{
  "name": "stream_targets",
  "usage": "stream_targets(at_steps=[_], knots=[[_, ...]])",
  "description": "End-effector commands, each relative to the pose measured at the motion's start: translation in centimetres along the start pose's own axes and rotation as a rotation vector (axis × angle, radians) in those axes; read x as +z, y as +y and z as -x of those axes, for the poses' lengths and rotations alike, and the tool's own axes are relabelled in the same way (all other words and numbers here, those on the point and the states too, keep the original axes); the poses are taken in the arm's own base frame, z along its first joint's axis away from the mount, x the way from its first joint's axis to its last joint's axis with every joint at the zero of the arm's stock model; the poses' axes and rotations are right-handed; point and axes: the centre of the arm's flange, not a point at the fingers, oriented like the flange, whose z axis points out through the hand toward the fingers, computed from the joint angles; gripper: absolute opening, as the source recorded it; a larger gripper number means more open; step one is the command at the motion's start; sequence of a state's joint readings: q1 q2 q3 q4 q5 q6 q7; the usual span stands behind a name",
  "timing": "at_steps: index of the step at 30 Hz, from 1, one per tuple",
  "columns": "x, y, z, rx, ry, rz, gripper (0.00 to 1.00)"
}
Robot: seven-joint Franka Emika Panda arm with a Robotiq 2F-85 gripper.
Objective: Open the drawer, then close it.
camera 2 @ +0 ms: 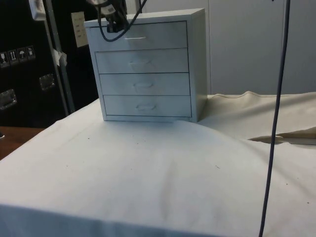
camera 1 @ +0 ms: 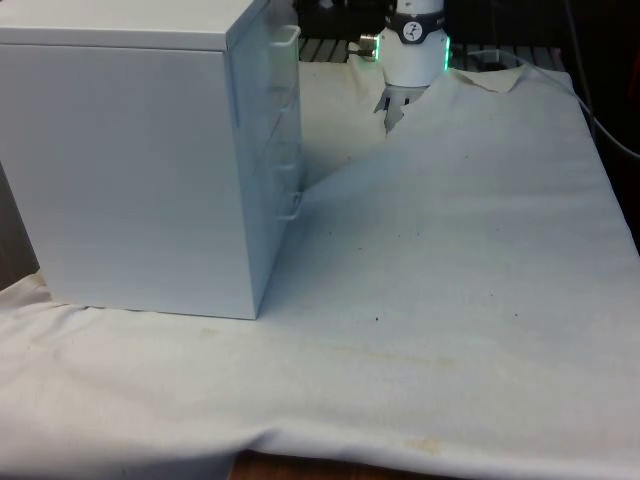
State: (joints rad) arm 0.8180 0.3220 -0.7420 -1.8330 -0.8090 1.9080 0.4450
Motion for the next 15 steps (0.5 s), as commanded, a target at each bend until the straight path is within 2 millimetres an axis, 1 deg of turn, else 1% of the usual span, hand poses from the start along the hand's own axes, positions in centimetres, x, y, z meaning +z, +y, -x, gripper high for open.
stream_targets(at_steps=[1,3,5,12,13,15], knots=[[-0.3,-0.2,0.1,0.004,0.001,-0.026,0.00],[-0.1,-0.2,0.0,0.005,-0.001,-0.013,0.00],[-0.7,-0.5,0.0,0.012,0.003,-0.051,0.00],[-1.4,-1.0,-0.2,0.028,0.005,-0.103,0.00],[-1.2,-0.9,-0.2,0.025,0.004,-0.080,0.00],[-1.5,-1.2,-0.2,0.031,0.006,-0.115,0.00]])
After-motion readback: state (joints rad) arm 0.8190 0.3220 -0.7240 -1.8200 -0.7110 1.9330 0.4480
